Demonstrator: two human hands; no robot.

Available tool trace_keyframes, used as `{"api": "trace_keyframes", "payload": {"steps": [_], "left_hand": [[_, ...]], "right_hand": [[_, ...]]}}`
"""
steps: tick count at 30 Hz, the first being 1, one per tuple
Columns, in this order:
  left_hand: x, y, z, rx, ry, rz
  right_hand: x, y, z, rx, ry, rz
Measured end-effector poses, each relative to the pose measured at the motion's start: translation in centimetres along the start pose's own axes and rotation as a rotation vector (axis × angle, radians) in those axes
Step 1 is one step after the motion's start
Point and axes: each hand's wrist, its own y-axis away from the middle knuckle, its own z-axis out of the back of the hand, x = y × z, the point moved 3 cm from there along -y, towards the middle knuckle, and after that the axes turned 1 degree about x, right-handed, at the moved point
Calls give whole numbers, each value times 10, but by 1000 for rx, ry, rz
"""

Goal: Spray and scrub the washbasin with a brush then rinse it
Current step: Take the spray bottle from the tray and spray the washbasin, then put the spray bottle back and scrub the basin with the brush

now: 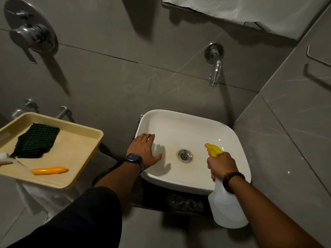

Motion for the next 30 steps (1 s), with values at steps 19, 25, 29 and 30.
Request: {"api": "trace_keyframes", "payload": {"steps": [19, 25, 29, 30], "left_hand": [[380, 134, 67, -161, 122, 716], [467, 162, 53, -160, 9, 872], [487, 165, 35, -126, -35, 894], [488, 165, 31, -122, -39, 892]], "right_hand": [[262, 16, -386, 242, -428, 581], [266, -3, -500, 284, -336, 578], [264, -9, -537, 271, -388, 563], [262, -10, -543, 274, -389, 564]]}}
